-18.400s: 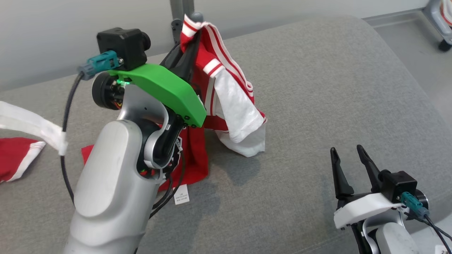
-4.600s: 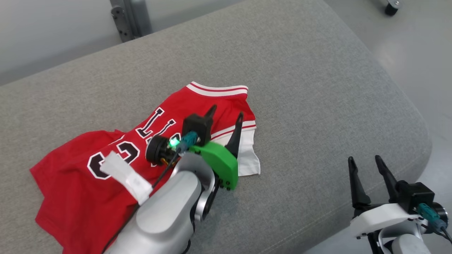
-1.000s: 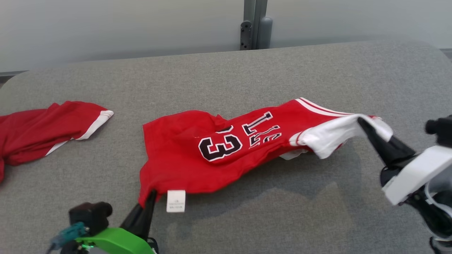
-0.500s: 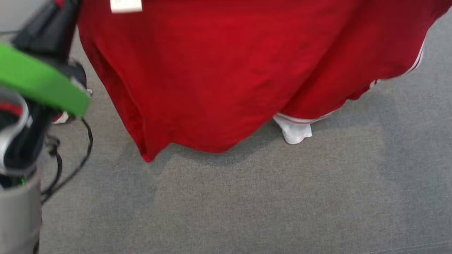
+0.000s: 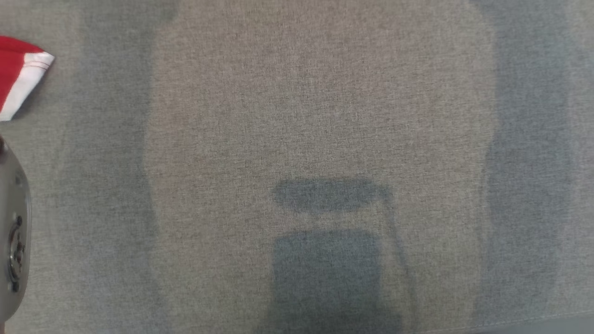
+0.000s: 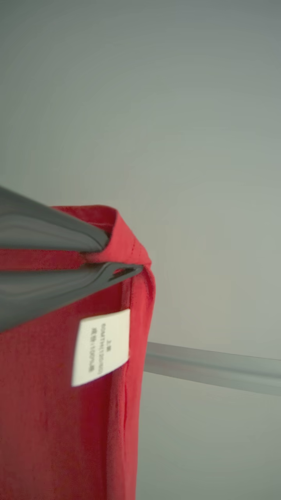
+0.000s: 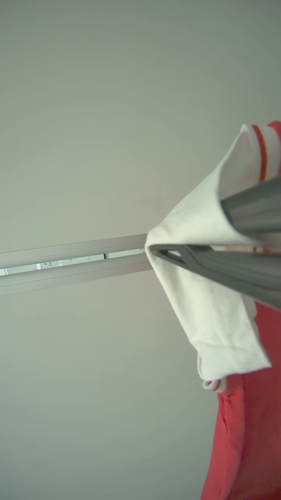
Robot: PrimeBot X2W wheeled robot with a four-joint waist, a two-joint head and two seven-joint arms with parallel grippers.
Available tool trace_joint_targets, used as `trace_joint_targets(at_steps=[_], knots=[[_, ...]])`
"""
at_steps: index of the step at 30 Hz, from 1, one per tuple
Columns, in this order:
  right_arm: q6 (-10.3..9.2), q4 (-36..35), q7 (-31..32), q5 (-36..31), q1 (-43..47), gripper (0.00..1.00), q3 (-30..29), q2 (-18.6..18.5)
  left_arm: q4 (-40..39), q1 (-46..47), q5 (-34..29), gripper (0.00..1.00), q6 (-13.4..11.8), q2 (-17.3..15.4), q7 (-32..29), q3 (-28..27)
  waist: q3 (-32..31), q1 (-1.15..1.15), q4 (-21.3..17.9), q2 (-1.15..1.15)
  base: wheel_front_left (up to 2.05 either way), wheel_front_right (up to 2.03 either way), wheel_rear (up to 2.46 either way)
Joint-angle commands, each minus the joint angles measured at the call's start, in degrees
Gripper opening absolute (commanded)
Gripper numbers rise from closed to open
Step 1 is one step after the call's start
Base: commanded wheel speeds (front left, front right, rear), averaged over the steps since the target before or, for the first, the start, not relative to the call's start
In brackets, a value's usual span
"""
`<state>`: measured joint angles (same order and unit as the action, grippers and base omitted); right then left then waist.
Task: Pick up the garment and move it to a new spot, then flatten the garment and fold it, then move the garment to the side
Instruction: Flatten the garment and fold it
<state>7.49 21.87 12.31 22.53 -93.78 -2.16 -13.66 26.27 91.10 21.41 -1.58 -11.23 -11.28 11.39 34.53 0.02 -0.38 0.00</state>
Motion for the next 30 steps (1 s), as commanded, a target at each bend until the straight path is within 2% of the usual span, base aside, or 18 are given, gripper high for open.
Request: trace_joint_targets(at_steps=[1,2,5,8,11,16,19,23,25,28,30], knots=[[0.0,1.71,-3.89,-1.02,-3.34,0.0,-0.9,0.4,2.13,2.92,-0.2,0.0,0.41,0.94,4.03,-0.27,7.53,-0.02,-0.64,0.0,0.0,0.0,0.0],[0.0,3.27,-5.69,-1.56,-4.95,0.0,-1.27,0.69,3.76,4.49,-0.62,0.0,0.19,1.23,6.98,-0.58,7.97,-0.02,-0.81,0.0,0.0,0.0,0.0],[0.01,7.51,-10.35,-1.82,-8.21,0.0,-1.3,1.23,9.37,7.48,-1.19,0.0,2.11,2.35,14.2,0.08,9.14,-0.02,-1.74,0.0,0.0,0.0,0.0],[0.01,10.3,-12.5,0.09,-7.83,0.0,0.4,0.47,14.91,8.68,-1.96,0.0,3.54,2.59,18.43,1.03,10.61,-0.02,-2.64,0.0,0.0,0.0,0.0],[0.01,11.31,-14.36,2.94,-2.97,0.0,3.88,-0.84,19.81,6.55,-1.73,0.0,5.34,2.78,20.79,2.11,11.76,-0.02,-3.24,0.0,0.0,0.0,0.0],[0.01,7.81,-18.66,10.43,9.59,0.0,9.68,-4.38,24.68,-1.51,-1.67,0.0,7.87,1.54,23.48,4.93,10.62,-0.02,-4.1,0.0,0.0,0.0,0.0],[0.01,4.68,-21.3,15.06,19.66,0.0,12.5,-6.46,25.29,-10.29,-1.11,0.0,8.67,0.61,24.64,7.15,6.39,-0.02,-4.55,0.0,0.0,0.0,0.0],[0.01,-0.44,-23.12,19.61,32.29,0.0,14.64,-9.11,21.19,-22.81,-0.23,0.0,9.02,-1.71,25.51,10.48,-0.77,-0.02,-4.9,0.0,0.0,0.0,0.0],[-0.02,-2.31,-23.95,21.38,40.24,0.0,15.21,-9.96,18.58,-31.64,1.8,0.0,9.05,-1.87,25.75,11.84,-6.38,-0.02,-4.71,0.0,0.0,0.0,0.0],[-0.02,-5.41,-24.05,22.31,51.1,0.0,15.28,-11.77,13.91,-44.39,3.9,0.0,9.06,-4.22,25.19,13.0,-15.31,-0.02,-4.94,0.0,0.0,0.0,0.0],[-0.03,-7.19,-23.55,22.66,59.09,0.0,14.44,-12.23,9.52,-52.8,5.0,0.0,8.08,-5.51,24.25,13.16,-20.99,-0.02,-5.04,0.0,0.0,0.0,0.0]])
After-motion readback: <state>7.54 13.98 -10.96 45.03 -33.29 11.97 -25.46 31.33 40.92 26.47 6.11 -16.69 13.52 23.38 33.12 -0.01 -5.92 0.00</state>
